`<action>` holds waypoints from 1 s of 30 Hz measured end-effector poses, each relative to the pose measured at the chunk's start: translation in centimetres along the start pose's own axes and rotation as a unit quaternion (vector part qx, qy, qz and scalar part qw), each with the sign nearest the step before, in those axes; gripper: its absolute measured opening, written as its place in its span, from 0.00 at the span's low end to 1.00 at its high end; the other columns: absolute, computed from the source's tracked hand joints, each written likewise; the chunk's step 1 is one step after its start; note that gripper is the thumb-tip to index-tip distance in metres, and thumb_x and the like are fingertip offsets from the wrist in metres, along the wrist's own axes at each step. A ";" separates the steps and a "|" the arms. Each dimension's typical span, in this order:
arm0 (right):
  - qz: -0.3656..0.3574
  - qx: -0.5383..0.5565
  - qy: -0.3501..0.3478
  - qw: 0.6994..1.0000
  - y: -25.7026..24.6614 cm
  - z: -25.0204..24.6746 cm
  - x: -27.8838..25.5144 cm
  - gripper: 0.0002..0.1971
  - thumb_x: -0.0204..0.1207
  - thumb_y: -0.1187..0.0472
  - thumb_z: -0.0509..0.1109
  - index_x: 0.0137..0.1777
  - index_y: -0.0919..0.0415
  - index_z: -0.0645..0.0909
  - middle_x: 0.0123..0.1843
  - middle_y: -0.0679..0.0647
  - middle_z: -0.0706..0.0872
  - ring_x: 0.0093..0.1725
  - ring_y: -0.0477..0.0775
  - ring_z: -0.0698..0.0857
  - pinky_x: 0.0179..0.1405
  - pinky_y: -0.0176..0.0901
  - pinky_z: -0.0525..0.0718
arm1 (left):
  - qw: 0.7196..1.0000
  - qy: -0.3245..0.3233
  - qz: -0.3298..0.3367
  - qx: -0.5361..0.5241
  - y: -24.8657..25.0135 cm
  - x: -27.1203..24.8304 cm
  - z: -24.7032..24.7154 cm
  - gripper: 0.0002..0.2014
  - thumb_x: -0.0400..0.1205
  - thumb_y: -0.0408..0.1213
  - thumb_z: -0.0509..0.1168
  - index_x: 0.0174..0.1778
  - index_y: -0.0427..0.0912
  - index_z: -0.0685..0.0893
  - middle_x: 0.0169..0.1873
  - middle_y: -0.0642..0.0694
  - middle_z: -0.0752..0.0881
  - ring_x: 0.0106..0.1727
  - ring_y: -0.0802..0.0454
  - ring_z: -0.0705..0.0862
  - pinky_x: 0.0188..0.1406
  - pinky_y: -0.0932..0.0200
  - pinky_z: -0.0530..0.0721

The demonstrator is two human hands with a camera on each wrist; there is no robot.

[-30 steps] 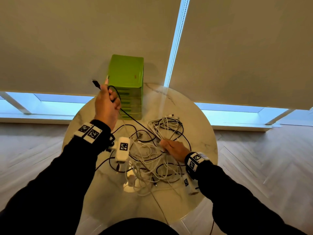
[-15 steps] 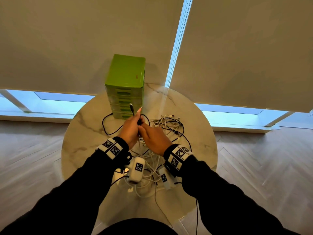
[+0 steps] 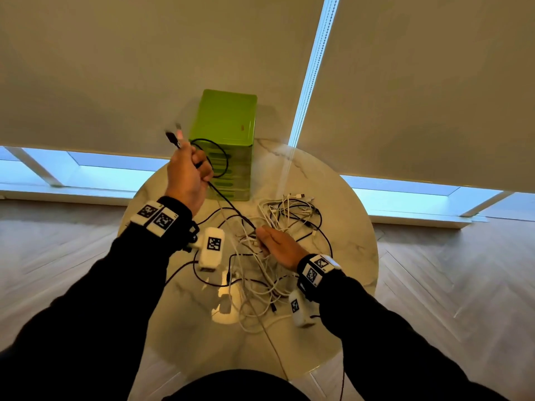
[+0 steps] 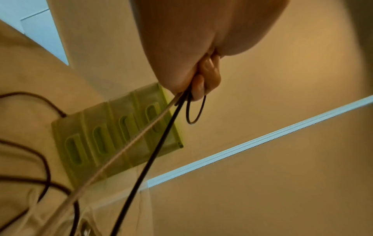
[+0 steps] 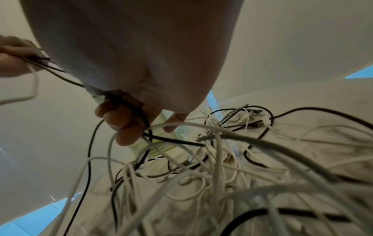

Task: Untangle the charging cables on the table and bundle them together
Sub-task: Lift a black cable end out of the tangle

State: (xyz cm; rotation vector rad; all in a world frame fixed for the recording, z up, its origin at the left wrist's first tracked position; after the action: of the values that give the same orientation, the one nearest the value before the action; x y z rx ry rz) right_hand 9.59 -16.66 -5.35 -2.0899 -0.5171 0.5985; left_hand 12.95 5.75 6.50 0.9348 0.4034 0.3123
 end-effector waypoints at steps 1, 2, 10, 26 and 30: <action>0.001 -0.014 0.003 1.000 0.1 -0.1 0.3 0.22 0.91 0.44 0.49 0.40 0.53 0.73 0.32 0.46 0.79 0.31 0.42 0.78 0.44 0.41 0.79 | 1.000 -0.001 0.013 0.012 0.7 0.0 0.1 0.19 0.93 0.49 0.51 0.36 0.50 0.66 0.24 0.54 0.63 0.23 0.56 0.57 0.24 0.60 0.57; 0.001 -0.036 0.009 0.999 0.6 -0.3 0.6 0.22 0.90 0.42 0.48 0.39 0.50 0.73 0.32 0.47 0.80 0.32 0.44 0.80 0.46 0.44 0.81 | 0.999 -0.002 0.026 0.022 1.5 0.0 0.2 0.19 0.93 0.48 0.50 0.35 0.49 0.64 0.24 0.55 0.64 0.23 0.57 0.58 0.24 0.61 0.58; 0.051 -0.163 0.093 0.981 -2.1 -3.6 3.9 0.21 0.91 0.46 0.49 0.37 0.50 0.71 0.37 0.51 0.77 0.45 0.60 0.80 0.44 0.47 0.70 | 0.927 -0.091 0.129 0.341 0.2 -2.3 -0.9 0.24 0.93 0.52 0.48 0.77 0.39 0.71 0.38 0.45 0.78 0.36 0.57 0.79 0.40 0.59 0.78; -0.073 -0.101 0.027 0.992 -5.1 -5.3 -0.7 0.14 0.91 0.49 0.55 0.47 0.49 0.80 0.38 0.40 0.82 0.39 0.36 0.80 0.41 0.36 0.75 | 0.953 -0.118 -0.086 0.264 -8.0 -5.1 2.6 0.08 0.84 0.31 0.64 0.51 0.50 0.82 0.25 0.52 0.70 0.27 0.55 0.68 0.32 0.54 0.68; -0.018 -0.115 0.091 0.989 -1.1 -8.2 -3.2 0.17 0.91 0.52 0.55 0.48 0.58 0.80 0.34 0.42 0.80 0.34 0.40 0.81 0.39 0.37 0.74 | 0.934 -0.142 0.047 0.324 -8.5 -5.8 5.8 0.08 0.85 0.38 0.69 0.49 0.55 0.76 0.37 0.52 0.76 0.39 0.53 0.77 0.48 0.52 0.78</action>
State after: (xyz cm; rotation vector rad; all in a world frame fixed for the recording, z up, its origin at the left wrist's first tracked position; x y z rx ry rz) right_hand 11.70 -23.05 0.40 -2.3209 -0.5393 0.3342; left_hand 11.25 -5.59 3.71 1.6279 0.1904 0.1206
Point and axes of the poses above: each hand's wrist, its own x-axis towards the middle knuckle, its own z-axis out of the palm, y = z × x, the point moved 2 cm from there along x, towards the middle knuckle
